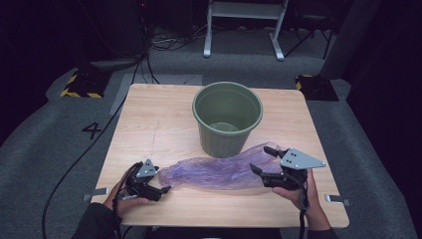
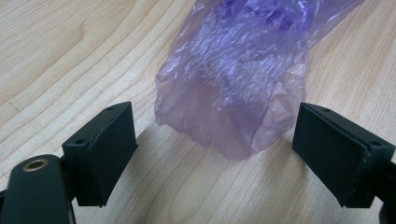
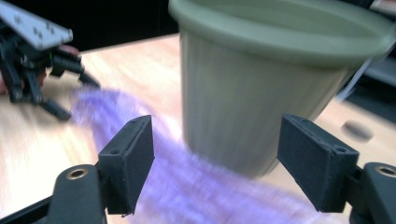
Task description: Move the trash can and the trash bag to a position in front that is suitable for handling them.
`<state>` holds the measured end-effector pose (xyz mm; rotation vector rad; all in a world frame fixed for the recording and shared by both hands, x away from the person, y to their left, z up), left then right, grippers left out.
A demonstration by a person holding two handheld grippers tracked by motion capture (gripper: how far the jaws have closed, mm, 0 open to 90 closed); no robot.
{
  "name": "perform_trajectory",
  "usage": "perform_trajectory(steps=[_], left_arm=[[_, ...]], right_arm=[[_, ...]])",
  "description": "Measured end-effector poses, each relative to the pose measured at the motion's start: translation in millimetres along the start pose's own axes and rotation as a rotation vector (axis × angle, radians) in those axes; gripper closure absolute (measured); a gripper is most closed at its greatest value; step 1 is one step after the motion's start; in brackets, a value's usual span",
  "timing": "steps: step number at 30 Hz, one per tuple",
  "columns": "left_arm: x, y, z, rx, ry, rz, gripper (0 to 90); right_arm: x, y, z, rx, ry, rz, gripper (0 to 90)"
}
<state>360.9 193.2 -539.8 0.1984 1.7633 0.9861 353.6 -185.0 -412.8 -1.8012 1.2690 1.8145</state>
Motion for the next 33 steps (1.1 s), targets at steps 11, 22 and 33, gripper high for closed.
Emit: perform_trajectory(steps=[11,22,33], left_arm=[[-2.7,-3.2,-3.7,0.014,-0.013,0.003,13.0],[-2.7,-3.3,-3.8,0.014,-0.012,0.003,12.9],[-3.5,-0.5,-9.5,0.006,-0.02,0.022,16.6]], right_arm=[[64.3,-54.8,17.2,-0.049,0.018,0.201,29.8],[94.2,-72.5,9.5,-0.054,0.016,0.332,67.2],[100.2,-70.5,-3.1,-0.037,0.005,0.325,81.3]])
Point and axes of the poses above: each handheld gripper's, and its own axes: y roughly backward along the jaws, x roughly out of its underside, z roughly to its left, the point moved 5 cm from there along -y, roughly forward along the jaws, and after that the axes turned 8 degrees about x, right-handed, at the moved point
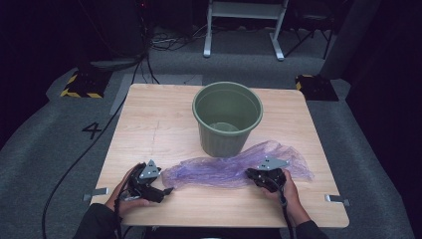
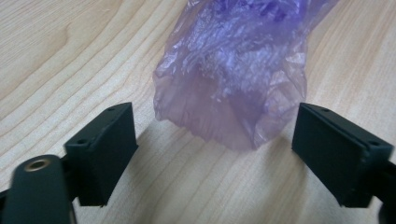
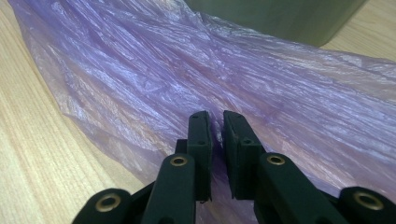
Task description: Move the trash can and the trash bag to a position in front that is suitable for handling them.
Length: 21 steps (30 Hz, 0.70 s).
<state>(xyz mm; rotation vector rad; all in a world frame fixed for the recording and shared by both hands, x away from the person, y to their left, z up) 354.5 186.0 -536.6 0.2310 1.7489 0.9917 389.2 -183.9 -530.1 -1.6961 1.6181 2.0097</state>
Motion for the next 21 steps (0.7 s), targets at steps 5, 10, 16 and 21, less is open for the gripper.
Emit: perform_trajectory(steps=[5,10,16,21], left_arm=[[-2.3,8.2,-3.5,0.007,-0.013,-0.031,15.6],[-0.5,13.3,0.9,-0.01,0.0,-0.039,15.6],[5.1,12.0,9.3,-0.041,0.012,-0.003,15.7],[10.4,10.6,17.5,-0.028,0.044,-0.004,15.2]], right_arm=[[2.9,2.2,-7.6,0.024,-0.007,0.002,81.0],[7.3,5.9,-21.0,0.048,-0.034,-0.009,80.1],[9.4,11.0,-32.4,0.061,-0.071,-0.035,60.7],[5.0,14.3,-30.6,0.064,-0.066,-0.052,28.3]])
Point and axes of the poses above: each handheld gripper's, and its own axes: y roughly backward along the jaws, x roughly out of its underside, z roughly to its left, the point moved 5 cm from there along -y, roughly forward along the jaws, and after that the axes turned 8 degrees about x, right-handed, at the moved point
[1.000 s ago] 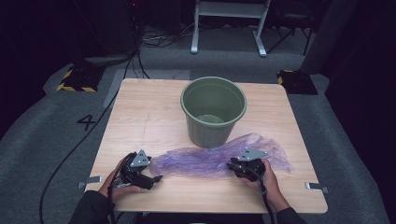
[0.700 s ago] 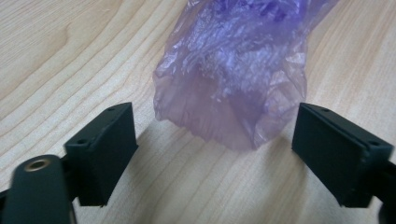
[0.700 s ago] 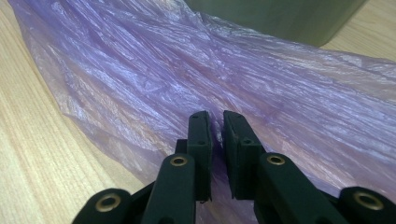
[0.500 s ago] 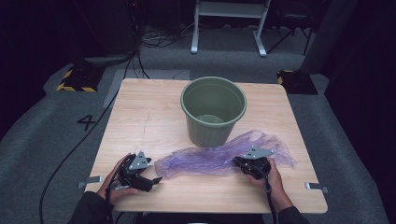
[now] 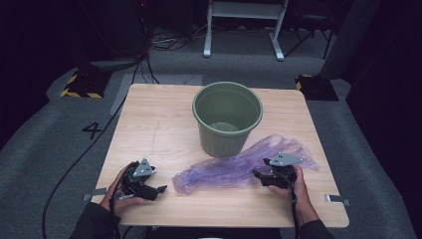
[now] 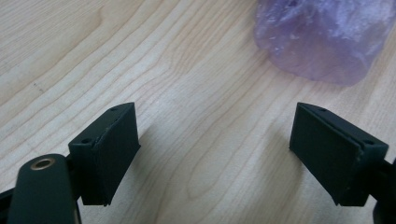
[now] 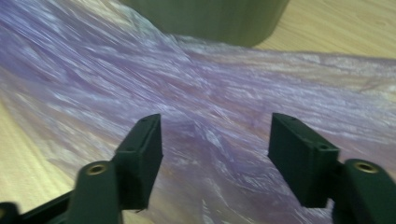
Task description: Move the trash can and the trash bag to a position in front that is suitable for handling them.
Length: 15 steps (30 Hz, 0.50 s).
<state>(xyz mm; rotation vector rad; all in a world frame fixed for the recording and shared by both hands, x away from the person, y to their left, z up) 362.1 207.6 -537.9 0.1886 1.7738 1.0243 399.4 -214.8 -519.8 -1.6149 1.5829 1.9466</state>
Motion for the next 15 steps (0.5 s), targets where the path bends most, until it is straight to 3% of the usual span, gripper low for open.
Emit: perform_trajectory(steps=[3,8,12,15], left_arm=[[1.0,-0.6,1.0,0.003,0.002,-0.014,14.7],[0.4,-2.2,1.0,0.003,-0.003,-0.02,12.7],[0.1,-2.7,1.0,0.004,-0.003,-0.02,12.3],[-0.1,-2.9,0.8,0.005,-0.003,-0.019,12.1]], right_arm=[[-6.2,5.9,4.6,0.003,0.013,-0.039,22.2],[-22.6,10.8,25.0,-0.048,0.075,-0.109,18.4],[-26.3,-5.0,43.5,-0.072,0.126,-0.058,24.6],[-25.8,-15.3,50.7,-0.079,0.136,-0.03,23.8]])
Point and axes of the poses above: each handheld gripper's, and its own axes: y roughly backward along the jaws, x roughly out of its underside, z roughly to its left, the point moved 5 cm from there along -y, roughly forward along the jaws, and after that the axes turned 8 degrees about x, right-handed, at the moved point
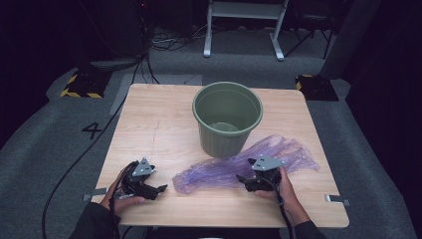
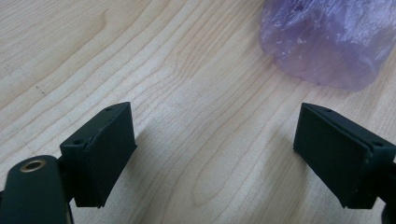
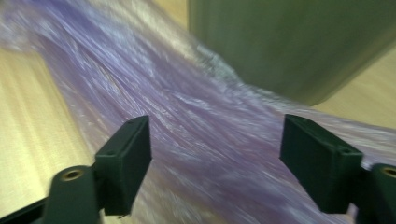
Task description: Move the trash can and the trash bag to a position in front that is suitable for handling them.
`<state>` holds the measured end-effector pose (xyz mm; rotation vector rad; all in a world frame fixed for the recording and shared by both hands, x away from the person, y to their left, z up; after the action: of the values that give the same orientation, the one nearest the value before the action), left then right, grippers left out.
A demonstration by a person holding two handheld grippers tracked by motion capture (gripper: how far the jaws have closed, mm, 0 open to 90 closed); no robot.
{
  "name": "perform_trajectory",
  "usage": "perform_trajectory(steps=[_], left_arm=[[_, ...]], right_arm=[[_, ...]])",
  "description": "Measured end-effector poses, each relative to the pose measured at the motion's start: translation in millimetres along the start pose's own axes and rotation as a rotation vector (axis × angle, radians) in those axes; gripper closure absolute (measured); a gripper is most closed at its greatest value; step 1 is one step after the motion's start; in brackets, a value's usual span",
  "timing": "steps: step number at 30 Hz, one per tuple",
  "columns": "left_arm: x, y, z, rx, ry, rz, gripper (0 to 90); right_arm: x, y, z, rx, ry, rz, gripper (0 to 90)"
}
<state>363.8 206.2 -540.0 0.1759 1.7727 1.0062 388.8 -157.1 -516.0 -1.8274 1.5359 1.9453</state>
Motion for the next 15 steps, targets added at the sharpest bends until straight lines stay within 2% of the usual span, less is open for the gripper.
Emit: perform_trajectory(steps=[1,4,7,11,15], left_arm=[[-0.4,-0.4,-0.1,0.0,-0.001,0.0,12.1],[-0.6,-0.7,-0.4,0.001,-0.002,0.001,12.0],[-0.6,-0.8,-0.7,0.002,-0.003,0.0,12.1],[-0.1,-0.4,-2.3,0.002,-0.005,0.0,12.2],[0.1,-0.4,-2.6,0.004,-0.005,-0.001,12.2]], right_arm=[[0.0,-7.2,3.9,-0.01,-0.002,0.013,24.6],[-0.9,-13.4,7.7,-0.025,-0.022,0.013,22.8],[2.2,-22.1,9.8,-0.032,-0.024,0.049,21.7],[4.5,-28.0,4.4,-0.049,-0.08,0.066,22.2],[5.1,-28.1,3.0,-0.064,-0.089,0.076,24.0]])
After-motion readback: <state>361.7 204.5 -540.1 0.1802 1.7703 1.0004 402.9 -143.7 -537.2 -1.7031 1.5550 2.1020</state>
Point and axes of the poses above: each handheld gripper's, and its own axes: y roughly backward along the jaws, x roughly out of its underside, z roughly to its left, the point moved 5 cm from there along -y, roughly forward along the jaws, and after that the axes turned 8 degrees about x, right-handed, at the moved point
